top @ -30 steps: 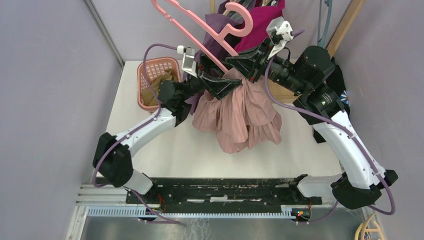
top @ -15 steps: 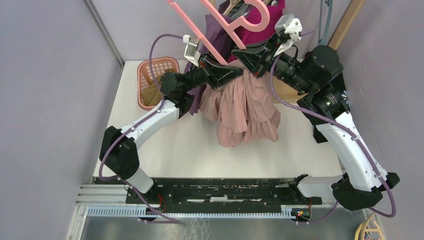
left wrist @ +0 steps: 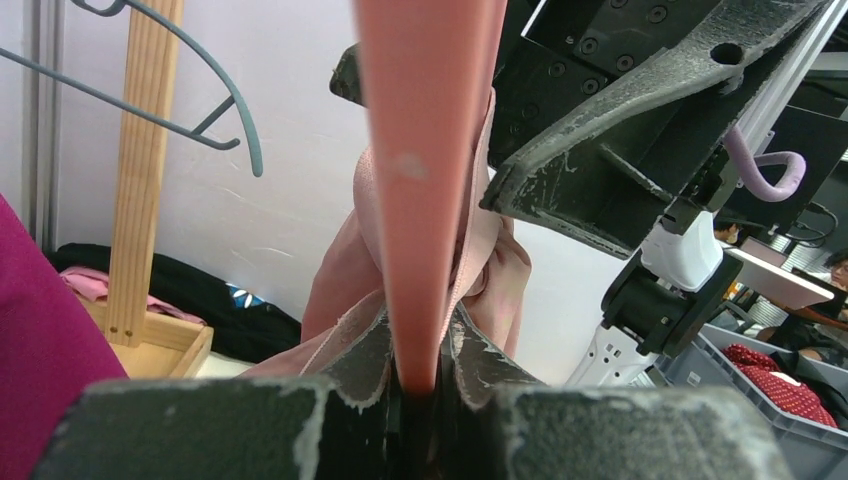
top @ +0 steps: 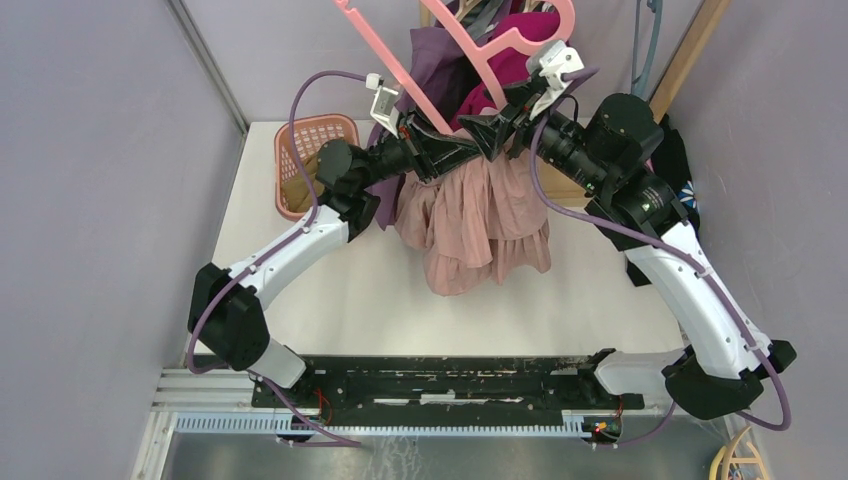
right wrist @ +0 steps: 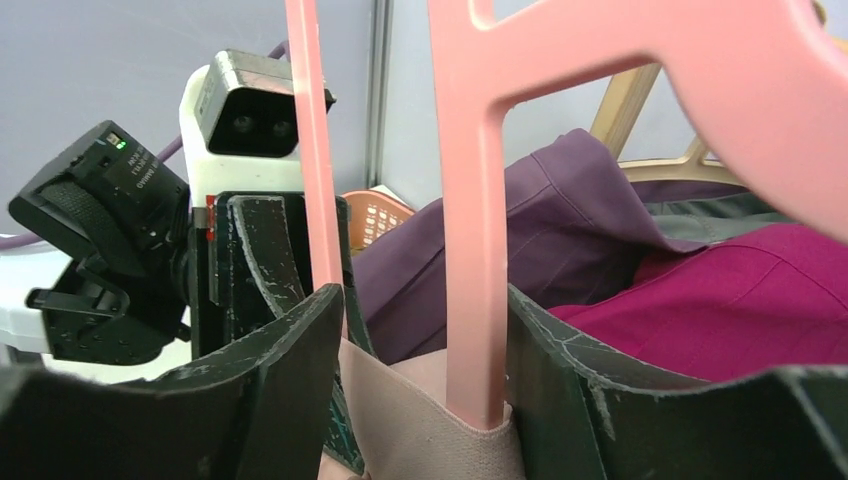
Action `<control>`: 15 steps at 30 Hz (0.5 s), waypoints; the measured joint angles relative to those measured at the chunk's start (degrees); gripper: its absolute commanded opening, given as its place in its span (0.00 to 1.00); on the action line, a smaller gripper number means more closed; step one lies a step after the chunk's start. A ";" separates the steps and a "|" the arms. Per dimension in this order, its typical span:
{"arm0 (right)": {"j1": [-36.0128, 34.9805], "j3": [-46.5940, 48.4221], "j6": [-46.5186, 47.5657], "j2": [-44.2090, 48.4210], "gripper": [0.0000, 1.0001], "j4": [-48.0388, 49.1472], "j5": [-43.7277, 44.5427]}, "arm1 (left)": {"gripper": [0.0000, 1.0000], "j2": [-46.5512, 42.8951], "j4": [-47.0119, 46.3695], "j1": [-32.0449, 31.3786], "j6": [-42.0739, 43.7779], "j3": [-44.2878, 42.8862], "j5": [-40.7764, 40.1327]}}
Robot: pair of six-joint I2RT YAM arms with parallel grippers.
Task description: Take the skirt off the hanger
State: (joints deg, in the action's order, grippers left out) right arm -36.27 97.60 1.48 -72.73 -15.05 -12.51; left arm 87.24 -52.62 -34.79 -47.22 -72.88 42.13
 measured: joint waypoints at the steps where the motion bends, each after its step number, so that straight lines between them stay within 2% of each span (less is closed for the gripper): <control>1: 0.00 0.00 0.42 -0.09 0.63 -0.11 0.20 | 0.03 0.00 0.24 0.00 0.00 0.02 0.02; 8: -0.07 0.59 4.00 -0.37 0.67 -0.59 1.95 | 0.03 0.00 0.22 0.07 -0.04 0.11 0.35; 15: -0.07 3.91 10.38 -0.48 0.67 -0.50 6.21 | 0.03 0.02 -0.24 0.11 -0.07 0.11 1.62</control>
State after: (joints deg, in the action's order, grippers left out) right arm -36.34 101.51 11.86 -73.21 -15.55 -6.31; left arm 87.26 -52.86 -34.68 -47.29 -72.77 43.75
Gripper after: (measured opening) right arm 0.678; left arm 0.153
